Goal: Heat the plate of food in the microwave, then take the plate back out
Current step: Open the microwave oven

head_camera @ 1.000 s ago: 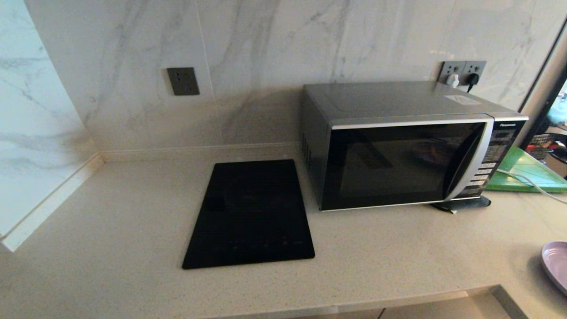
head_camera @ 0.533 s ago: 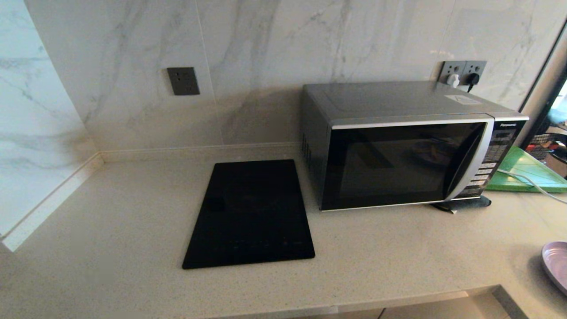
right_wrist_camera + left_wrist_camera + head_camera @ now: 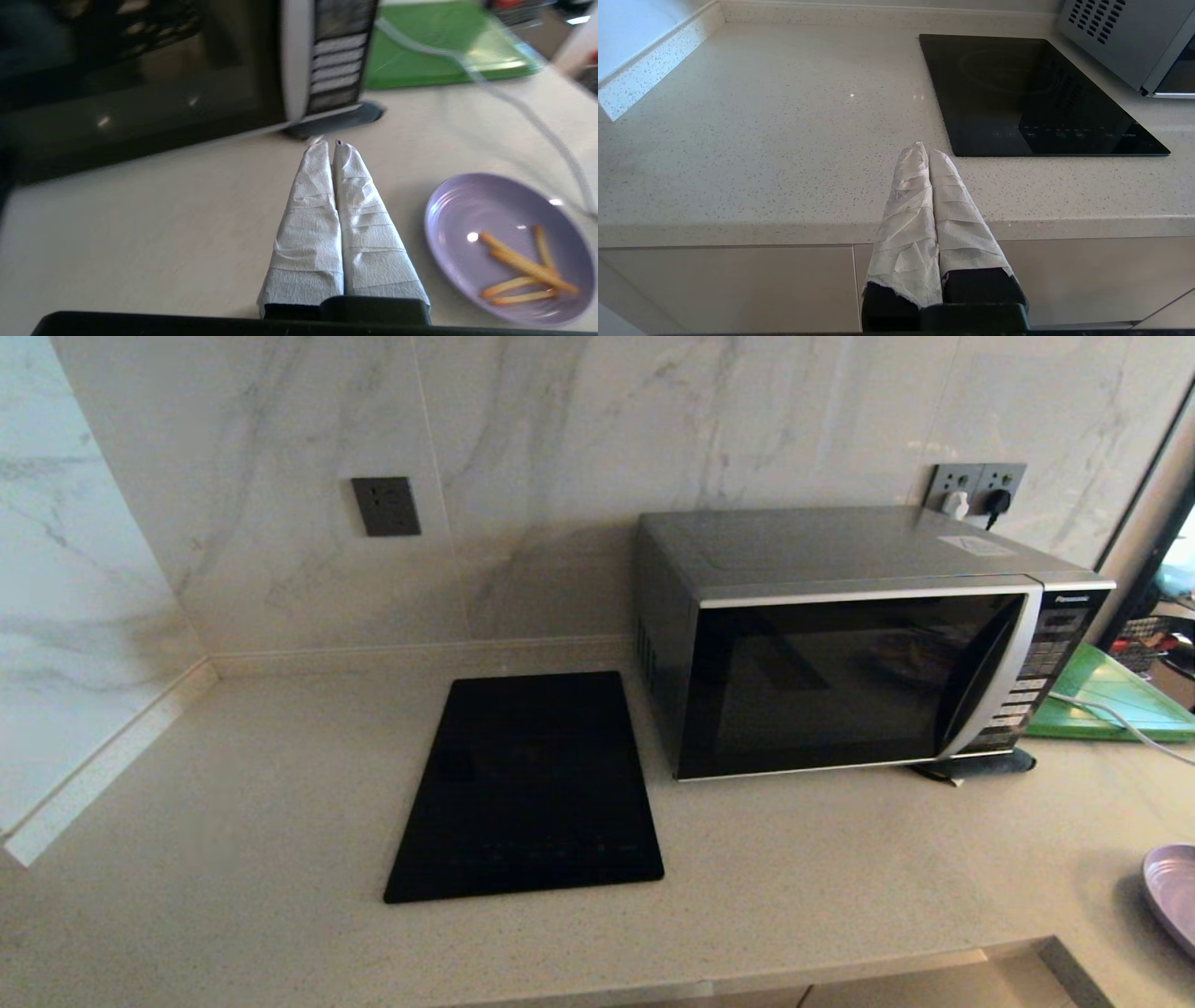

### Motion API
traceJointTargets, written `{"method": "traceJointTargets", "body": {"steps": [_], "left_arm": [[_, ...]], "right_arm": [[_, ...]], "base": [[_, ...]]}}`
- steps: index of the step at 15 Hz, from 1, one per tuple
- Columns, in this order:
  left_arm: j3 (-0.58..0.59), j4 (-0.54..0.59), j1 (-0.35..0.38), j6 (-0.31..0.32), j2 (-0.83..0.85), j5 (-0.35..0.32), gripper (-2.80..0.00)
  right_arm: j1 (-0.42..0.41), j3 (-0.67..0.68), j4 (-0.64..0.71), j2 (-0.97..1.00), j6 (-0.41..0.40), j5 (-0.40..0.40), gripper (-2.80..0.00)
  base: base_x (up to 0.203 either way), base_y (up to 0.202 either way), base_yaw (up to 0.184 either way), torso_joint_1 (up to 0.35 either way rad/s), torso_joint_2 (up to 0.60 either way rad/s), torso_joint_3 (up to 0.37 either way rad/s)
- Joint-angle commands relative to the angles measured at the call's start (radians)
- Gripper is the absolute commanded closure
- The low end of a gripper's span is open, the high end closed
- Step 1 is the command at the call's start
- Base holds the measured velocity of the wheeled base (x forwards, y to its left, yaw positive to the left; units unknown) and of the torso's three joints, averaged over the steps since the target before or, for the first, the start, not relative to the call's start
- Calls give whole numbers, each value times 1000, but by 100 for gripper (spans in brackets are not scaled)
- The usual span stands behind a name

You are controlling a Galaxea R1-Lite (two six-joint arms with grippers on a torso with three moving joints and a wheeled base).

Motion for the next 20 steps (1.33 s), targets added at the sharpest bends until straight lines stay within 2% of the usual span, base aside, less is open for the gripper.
{"method": "traceJointTargets", "body": {"steps": [1, 4, 10, 11, 16, 20], "left_arm": [[0, 0, 0, -1, 2, 1, 0], [0, 0, 0, -1, 2, 1, 0], [0, 0, 0, -1, 2, 1, 0], [0, 0, 0, -1, 2, 1, 0], [0, 0, 0, -1, 2, 1, 0], [0, 0, 0, -1, 2, 1, 0]], "right_arm": [[1, 6, -82, 76, -14, -48, 0], [2, 4, -152, 132, -47, -136, 0], [25, 0, -243, 249, -57, -215, 0], [28, 0, -257, 264, -54, -228, -280], [79, 15, -282, 229, -53, -221, -280], [86, 37, -280, 149, -66, -101, -280]], "base": [[0, 0, 0, 0, 0, 0], [0, 0, 0, 0, 0, 0], [0, 0, 0, 0, 0, 0], [0, 0, 0, 0, 0, 0], [0, 0, 0, 0, 0, 0], [0, 0, 0, 0, 0, 0]]}}
